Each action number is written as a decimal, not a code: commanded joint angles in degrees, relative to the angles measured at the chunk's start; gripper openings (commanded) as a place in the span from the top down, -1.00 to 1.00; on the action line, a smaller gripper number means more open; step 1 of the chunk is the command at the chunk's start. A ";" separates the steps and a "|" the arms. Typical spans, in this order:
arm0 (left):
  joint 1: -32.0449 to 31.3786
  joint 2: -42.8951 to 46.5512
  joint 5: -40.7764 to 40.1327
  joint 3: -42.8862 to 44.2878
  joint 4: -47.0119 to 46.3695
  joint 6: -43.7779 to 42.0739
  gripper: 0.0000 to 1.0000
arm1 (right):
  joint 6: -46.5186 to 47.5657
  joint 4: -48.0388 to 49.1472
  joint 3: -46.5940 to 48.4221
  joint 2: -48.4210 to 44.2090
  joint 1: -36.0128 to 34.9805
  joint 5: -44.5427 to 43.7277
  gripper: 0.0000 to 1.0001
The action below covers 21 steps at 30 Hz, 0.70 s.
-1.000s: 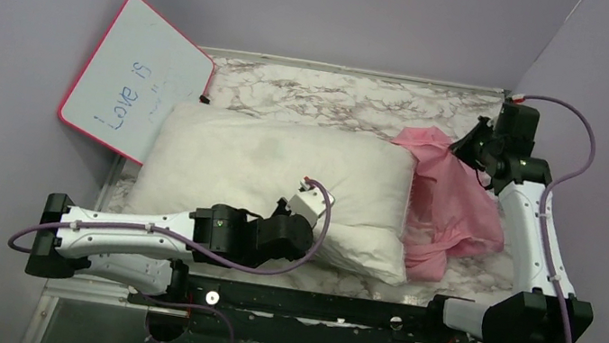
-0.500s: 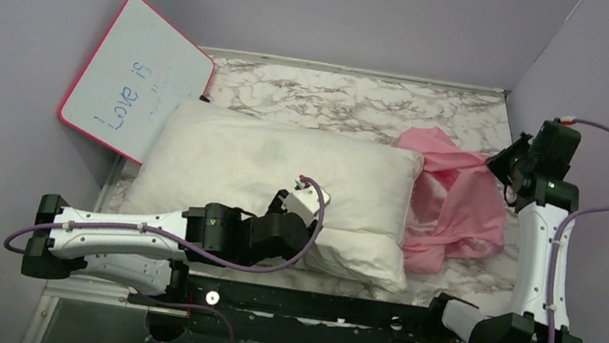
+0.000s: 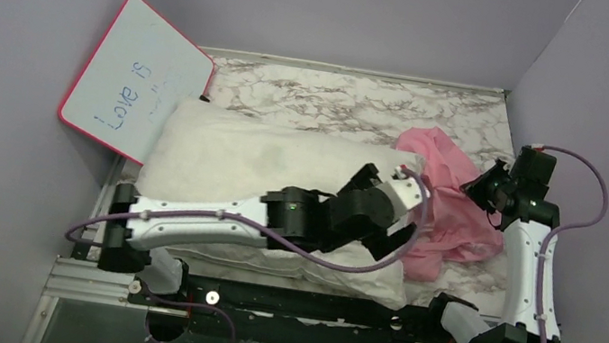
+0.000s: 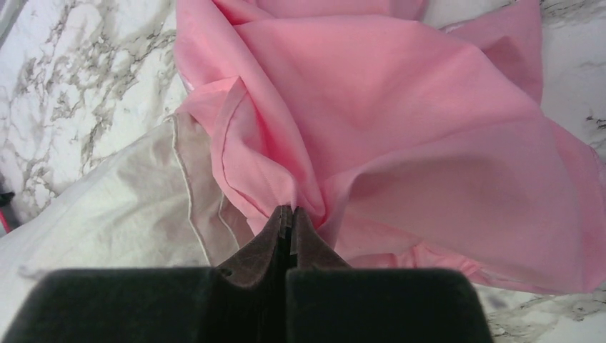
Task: Remove the pillowcase from the pillow
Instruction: Remove the pillow from the pillowcase.
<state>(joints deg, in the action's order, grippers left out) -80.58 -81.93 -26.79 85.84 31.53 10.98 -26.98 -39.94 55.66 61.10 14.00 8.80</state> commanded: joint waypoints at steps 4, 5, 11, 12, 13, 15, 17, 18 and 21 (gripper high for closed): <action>2.16 -22.63 -3.13 10.53 4.44 -7.31 -0.98 | -0.09 -1.01 -2.38 -3.64 0.35 -1.27 0.99; 2.68 -24.44 -3.62 11.27 5.03 -7.33 -0.98 | -0.11 -1.17 -2.91 -4.05 0.34 -1.66 0.99; 4.75 -32.86 -4.92 10.08 9.64 -4.72 -0.69 | -0.56 -0.65 -5.86 -6.08 0.38 -1.60 0.98; 4.88 -33.49 -5.73 9.17 10.42 -3.41 -0.35 | -0.67 -0.44 -6.21 -6.20 0.38 -1.51 0.98; 4.94 -33.58 -6.83 7.99 10.61 -2.23 -0.01 | -0.82 -0.33 -6.44 -6.23 0.34 -1.55 0.98; 5.34 -33.29 -7.35 6.13 10.51 -0.05 0.62 | -1.11 -0.07 -6.69 -6.11 0.35 -1.67 0.98; 5.51 -32.59 -7.56 5.36 10.58 1.39 1.00 | -1.26 0.11 -6.66 -5.95 0.41 -1.28 0.98; 5.52 -31.93 -7.53 5.31 10.54 1.91 1.00 | -1.23 0.20 -6.52 -5.89 0.36 -0.79 0.98; 5.75 -28.59 -7.32 6.41 10.28 2.99 1.00 | -0.39 0.15 -5.30 -5.60 0.41 1.28 0.98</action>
<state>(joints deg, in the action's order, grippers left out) -76.49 -112.57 -32.93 93.93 35.40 10.17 -27.55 -39.94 49.32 55.81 14.00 8.40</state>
